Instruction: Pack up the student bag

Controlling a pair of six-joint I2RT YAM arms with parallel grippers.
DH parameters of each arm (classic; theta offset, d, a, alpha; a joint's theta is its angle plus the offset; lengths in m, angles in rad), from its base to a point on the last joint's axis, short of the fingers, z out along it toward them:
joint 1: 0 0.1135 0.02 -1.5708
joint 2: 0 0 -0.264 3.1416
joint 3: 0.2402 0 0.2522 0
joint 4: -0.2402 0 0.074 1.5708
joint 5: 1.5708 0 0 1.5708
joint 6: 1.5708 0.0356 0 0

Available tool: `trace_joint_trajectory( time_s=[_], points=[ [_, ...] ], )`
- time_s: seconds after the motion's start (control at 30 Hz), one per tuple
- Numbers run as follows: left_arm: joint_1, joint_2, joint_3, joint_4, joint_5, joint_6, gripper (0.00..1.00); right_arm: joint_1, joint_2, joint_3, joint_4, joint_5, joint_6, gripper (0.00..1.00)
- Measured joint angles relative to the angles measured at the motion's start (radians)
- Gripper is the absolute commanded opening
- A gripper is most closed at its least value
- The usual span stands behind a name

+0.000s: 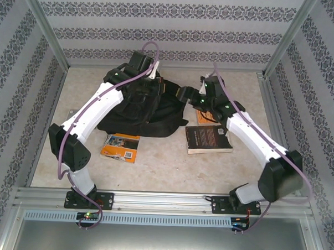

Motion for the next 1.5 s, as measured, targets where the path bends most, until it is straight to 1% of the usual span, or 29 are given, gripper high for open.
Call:
trace_joint_trajectory(
  time_s=[0.03, 0.07, 0.13, 0.2, 0.23, 0.3, 0.37, 0.43, 0.5, 0.53, 0.6, 0.63, 0.7, 0.8, 0.9, 1.0, 1.1, 1.2, 1.3, 1.5],
  points=[
    [-0.004, 0.013, 0.0, 0.008, 0.016, -0.005, 0.04, -0.01, -0.035, -0.041, -0.01, 0.024, 0.0, 0.84],
    [-0.01, 0.024, 0.0, 0.013, 0.031, -0.008, 0.13, -0.019, -0.061, -0.073, -0.023, 0.048, -0.001, 0.84],
    [-0.03, 0.056, 0.002, 0.02, 0.06, -0.013, 0.4, -0.034, -0.113, -0.13, -0.061, 0.109, -0.006, 0.85],
    [-0.053, 0.082, 0.009, 0.019, 0.077, -0.016, 0.55, -0.043, -0.148, -0.156, -0.092, 0.163, -0.022, 0.86],
    [-0.061, 0.086, 0.009, 0.019, 0.079, -0.018, 0.61, -0.043, -0.164, -0.162, -0.107, 0.186, -0.03, 0.86],
    [-0.07, 0.085, 0.012, 0.008, 0.067, -0.016, 0.66, -0.043, -0.19, -0.163, -0.126, 0.22, -0.049, 0.87],
    [-0.057, 0.074, 0.02, -0.004, 0.03, -0.02, 0.7, -0.043, -0.214, -0.164, -0.133, 0.243, -0.061, 0.87],
    [-0.011, 0.045, 0.01, -0.021, -0.03, -0.043, 0.75, -0.043, -0.238, -0.167, -0.141, 0.266, -0.072, 0.87],
    [0.071, -0.011, -0.041, -0.025, -0.083, -0.085, 0.78, -0.043, -0.255, -0.173, -0.144, 0.285, -0.076, 0.88],
    [0.129, -0.051, -0.086, -0.024, -0.106, -0.117, 0.84, -0.043, -0.261, -0.179, -0.145, 0.292, -0.077, 0.88],
    [0.246, -0.131, -0.182, -0.026, -0.156, -0.188, 1.0, -0.043, -0.267, -0.196, -0.144, 0.3, -0.077, 0.88],
    [0.309, -0.171, -0.232, -0.029, -0.192, -0.237, 1.0, -0.042, -0.269, -0.205, -0.145, 0.303, -0.077, 0.88],
    [0.405, -0.221, -0.301, -0.044, -0.239, -0.323, 1.0, -0.04, -0.269, -0.225, -0.147, 0.317, -0.077, 0.88],
    [0.523, -0.245, -0.37, -0.081, -0.27, -0.455, 1.0, -0.034, -0.269, -0.244, -0.157, 0.347, -0.073, 0.88],
    [0.623, -0.204, -0.412, -0.116, -0.266, -0.565, 1.0, -0.028, -0.283, -0.254, -0.165, 0.371, -0.073, 0.88],
    [0.698, -0.105, -0.415, -0.153, -0.251, -0.638, 1.0, -0.015, -0.315, -0.269, -0.166, 0.396, -0.073, 0.88],
    [0.744, 0.01, -0.409, -0.181, -0.235, -0.683, 1.0, 0.006, -0.349, -0.285, -0.165, 0.42, -0.073, 0.88],
    [0.769, 0.093, -0.408, -0.187, -0.219, -0.716, 1.0, 0.018, -0.379, -0.299, -0.166, 0.439, -0.074, 0.88],
    [0.776, 0.128, -0.395, -0.188, -0.214, -0.741, 1.0, 0.018, -0.4, -0.307, -0.165, 0.448, -0.079, 0.88],
    [0.779, 0.152, -0.343, -0.177, -0.211, -0.784, 1.0, 0.018, -0.409, -0.313, -0.165, 0.449, -0.082, 0.88]
  ],
)
